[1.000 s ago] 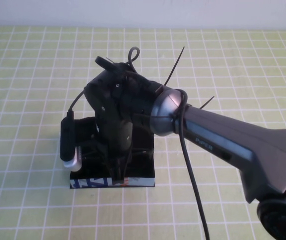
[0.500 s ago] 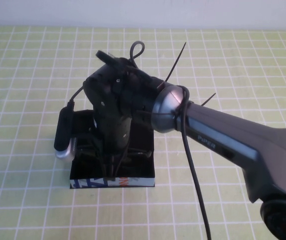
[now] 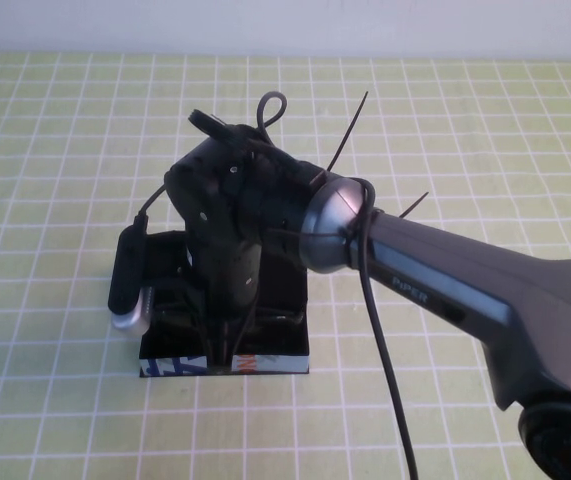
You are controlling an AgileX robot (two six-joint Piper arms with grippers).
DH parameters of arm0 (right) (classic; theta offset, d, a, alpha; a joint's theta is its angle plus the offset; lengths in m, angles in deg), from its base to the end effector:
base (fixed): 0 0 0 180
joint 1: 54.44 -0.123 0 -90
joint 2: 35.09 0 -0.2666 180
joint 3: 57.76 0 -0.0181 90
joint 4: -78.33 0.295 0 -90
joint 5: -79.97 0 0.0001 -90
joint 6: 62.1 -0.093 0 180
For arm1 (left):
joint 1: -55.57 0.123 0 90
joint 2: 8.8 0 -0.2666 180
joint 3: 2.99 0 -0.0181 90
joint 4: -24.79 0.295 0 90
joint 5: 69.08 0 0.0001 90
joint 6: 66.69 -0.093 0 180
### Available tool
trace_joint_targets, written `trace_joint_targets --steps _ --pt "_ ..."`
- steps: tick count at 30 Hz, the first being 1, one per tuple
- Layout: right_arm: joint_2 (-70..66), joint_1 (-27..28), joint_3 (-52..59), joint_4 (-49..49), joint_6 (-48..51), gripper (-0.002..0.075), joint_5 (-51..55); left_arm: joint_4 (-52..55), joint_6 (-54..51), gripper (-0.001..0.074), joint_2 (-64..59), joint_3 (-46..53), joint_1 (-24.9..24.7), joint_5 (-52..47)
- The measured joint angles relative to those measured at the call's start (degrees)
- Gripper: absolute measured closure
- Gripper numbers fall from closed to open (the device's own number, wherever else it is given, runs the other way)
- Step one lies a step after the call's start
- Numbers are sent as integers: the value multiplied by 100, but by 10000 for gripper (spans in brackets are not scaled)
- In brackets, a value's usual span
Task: Return glasses to glasses case
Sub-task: Place the glasses in the glasses case
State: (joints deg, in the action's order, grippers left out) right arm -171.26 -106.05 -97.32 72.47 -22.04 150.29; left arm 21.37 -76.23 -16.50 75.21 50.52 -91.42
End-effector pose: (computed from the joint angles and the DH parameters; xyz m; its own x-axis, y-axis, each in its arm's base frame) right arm 0.3228 0.3930 0.2015 0.0642 -0.9922 -0.1065 -0.9742 -0.0392 -0.2220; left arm 0.1164 -0.0124 0.1687 -0.2971 0.1377 -0.9449 0.1433 0.9848 0.0985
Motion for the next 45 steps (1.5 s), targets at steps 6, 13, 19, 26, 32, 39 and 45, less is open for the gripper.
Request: trace_joint_targets --steps 6,13,19,26,32,39,45 --pt "-112 0 0 58 0 659 0 0 0 737 0 0 0 0" --pt "-206 0 0 120 0 659 0 0 0 737 0 0 0 0" --pt "-206 0 0 131 0 654 0 0 0 737 0 0 0 0" --pt "-226 0 0 84 -230 432 0 0 0 737 0 0 0 0" --pt "-215 0 0 40 -258 382 0 0 0 737 0 0 0 0" --pt "27 11 0 -92 -395 387 0 0 0 737 0 0 0 0" --pt "425 21 0 -473 -1052 468 0 0 0 737 0 0 0 0"
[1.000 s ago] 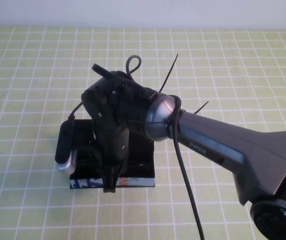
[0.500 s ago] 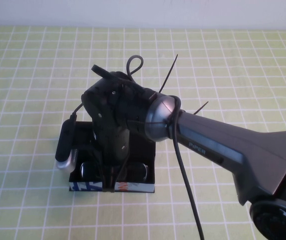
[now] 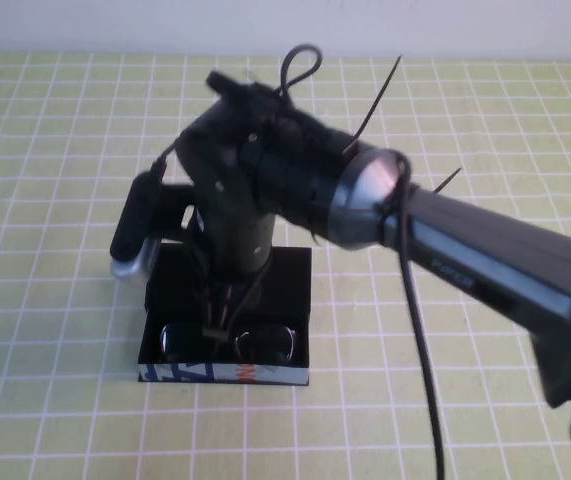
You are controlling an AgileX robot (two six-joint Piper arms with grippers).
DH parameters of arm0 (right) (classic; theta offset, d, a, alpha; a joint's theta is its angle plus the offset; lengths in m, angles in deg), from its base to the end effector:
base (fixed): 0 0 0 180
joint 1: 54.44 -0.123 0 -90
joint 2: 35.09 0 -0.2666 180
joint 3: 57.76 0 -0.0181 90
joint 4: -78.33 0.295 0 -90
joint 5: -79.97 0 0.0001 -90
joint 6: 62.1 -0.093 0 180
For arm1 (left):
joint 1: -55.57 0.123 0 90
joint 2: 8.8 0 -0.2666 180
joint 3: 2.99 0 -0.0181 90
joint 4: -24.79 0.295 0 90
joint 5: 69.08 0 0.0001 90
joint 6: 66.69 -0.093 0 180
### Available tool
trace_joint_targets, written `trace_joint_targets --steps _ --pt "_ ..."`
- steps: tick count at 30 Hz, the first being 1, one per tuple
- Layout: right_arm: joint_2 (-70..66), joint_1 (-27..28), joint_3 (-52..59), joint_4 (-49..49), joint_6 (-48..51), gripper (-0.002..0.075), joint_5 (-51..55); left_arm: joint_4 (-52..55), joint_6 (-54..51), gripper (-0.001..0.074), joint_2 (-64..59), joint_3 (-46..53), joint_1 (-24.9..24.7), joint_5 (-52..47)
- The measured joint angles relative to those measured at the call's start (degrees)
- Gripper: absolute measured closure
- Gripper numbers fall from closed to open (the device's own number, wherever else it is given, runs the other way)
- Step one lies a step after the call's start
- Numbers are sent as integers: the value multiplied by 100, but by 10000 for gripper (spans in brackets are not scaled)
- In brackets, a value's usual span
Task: Return glasses to glasses case
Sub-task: Place the glasses in the glasses case, then close the glasses case
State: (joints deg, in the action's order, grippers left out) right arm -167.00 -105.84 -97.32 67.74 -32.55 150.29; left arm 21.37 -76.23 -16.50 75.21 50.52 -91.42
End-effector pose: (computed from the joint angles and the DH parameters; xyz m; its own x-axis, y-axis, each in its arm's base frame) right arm 0.3253 0.3817 0.2401 -0.0947 -0.9820 -0.1636 -0.9422 0.1415 -0.3038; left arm 0.1164 -0.0124 0.1687 -0.2971 0.1377 -0.9449 0.1433 0.9848 0.0985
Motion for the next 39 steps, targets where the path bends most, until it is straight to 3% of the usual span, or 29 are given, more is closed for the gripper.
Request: trace_joint_targets --steps 5,9,13,20,27,39 --pt "339 99 0 -39 -108 667 10 0 0 737 0 0 0 0" --pt "477 345 0 23 -108 725 22 0 0 737 0 0 0 0" --pt "521 693 0 336 -108 736 33 35 -12 737 0 0 0 0" --pt "555 1392 0 1548 -108 737 41 1137 -693 737 0 0 0 0" --pt "555 1805 0 2240 -108 737 41 1216 -741 737 0 0 0 86" --pt "555 1805 0 2353 -31 737 41 -108 682 737 0 0 0 940"
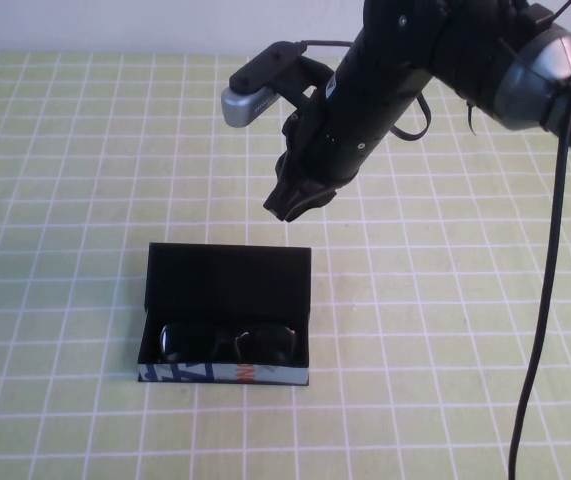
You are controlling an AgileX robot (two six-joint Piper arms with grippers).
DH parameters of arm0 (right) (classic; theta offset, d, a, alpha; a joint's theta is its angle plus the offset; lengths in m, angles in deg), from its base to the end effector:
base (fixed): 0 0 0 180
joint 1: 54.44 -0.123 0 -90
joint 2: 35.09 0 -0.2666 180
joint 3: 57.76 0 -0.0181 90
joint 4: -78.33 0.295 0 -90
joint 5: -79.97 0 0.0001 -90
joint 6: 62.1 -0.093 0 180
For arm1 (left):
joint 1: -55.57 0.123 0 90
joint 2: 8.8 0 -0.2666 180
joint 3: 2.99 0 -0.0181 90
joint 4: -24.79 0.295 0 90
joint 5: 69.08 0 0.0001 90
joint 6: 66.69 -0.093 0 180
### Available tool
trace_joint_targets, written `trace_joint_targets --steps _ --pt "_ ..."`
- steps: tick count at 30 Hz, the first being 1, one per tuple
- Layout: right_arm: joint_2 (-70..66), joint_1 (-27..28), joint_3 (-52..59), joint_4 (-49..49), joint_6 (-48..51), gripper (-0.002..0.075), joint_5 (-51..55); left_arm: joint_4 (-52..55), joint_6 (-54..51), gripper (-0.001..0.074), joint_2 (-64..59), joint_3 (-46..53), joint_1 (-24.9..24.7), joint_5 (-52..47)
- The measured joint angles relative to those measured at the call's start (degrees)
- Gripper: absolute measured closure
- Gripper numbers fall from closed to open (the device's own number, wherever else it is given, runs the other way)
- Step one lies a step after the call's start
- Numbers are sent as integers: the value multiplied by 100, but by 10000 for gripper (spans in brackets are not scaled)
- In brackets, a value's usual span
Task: Return glasses to glasses case
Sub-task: Close the glasses case
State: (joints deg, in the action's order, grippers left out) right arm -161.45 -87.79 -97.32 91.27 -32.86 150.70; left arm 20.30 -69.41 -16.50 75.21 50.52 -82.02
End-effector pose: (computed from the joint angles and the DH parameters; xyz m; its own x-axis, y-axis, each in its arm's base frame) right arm 0.3959 0.2841 0.2885 -0.4425 -0.7840 -0.4354 -0.8737 0.4863 0.0125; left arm 0.1200 -0.0123 0.1835 -0.1554 -0.0153 -0.9877 0.1008 0.9944 -0.0312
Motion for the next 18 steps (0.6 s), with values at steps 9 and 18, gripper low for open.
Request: trace_joint_targets --steps 9,18 --pt "-75 0 0 5 21 737 4 -1058 1601 737 0 -56 0 1110" --pt "-96 0 0 14 21 737 4 -1218 924 737 -2329 -2090 0 -2134"
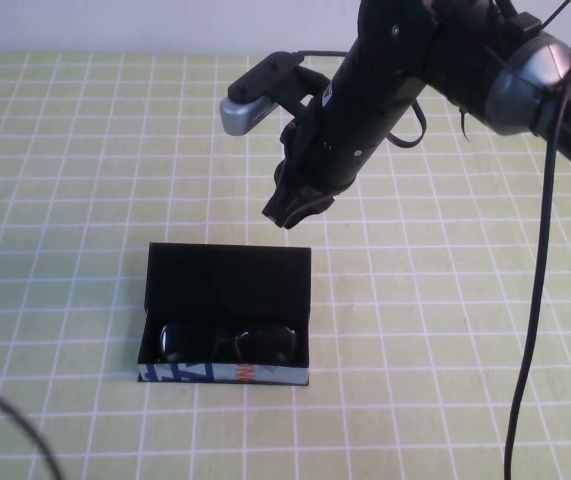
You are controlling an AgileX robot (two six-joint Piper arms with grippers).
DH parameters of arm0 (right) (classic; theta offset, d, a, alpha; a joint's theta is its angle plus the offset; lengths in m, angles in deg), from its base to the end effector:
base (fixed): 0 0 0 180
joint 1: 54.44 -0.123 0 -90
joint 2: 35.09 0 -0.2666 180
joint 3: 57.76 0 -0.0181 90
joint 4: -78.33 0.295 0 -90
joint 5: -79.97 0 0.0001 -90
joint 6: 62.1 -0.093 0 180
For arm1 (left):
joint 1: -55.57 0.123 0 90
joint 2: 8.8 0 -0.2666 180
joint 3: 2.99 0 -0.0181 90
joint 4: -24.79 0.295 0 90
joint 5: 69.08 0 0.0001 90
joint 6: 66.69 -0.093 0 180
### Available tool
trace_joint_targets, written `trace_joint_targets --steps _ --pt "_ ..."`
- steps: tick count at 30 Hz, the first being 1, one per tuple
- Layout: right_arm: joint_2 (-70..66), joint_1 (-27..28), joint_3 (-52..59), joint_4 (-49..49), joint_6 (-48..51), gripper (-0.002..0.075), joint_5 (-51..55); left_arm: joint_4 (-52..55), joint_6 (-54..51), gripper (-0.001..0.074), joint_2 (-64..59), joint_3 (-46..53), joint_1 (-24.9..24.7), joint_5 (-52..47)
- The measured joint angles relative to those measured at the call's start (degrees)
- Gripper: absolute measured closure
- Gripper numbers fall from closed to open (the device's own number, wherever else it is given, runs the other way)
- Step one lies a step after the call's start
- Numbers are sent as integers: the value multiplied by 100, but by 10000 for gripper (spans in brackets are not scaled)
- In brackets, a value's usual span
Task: Return glasses to glasses case
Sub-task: Close the glasses case
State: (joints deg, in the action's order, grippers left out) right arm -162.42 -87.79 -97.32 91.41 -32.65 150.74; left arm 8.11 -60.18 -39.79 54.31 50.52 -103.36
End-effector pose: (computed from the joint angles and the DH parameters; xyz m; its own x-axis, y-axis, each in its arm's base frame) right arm 0.3980 0.2858 0.2802 -0.4460 -0.7891 -0.4223 -0.8752 0.4833 0.0212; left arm 0.1422 -0.0277 0.2392 -0.5651 -0.2957 -0.7702 0.0290 0.9259 -0.3767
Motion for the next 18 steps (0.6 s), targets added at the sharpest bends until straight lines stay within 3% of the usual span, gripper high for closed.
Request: trace_joint_targets --steps 3,6,12,18 --pt "0 0 0 0 0 737 0 -182 -808 737 -1227 -661 0 -1084" --pt "0 0 0 0 0 737 0 -830 -1974 737 -2288 -1010 0 -1519" --pt "0 0 0 0 -279 737 9 -3239 -4676 737 -3932 -1059 -148 -1161" --pt "-28 4 0 0 -529 737 -117 -4859 -6414 737 -5400 -1116 -1007 -103"
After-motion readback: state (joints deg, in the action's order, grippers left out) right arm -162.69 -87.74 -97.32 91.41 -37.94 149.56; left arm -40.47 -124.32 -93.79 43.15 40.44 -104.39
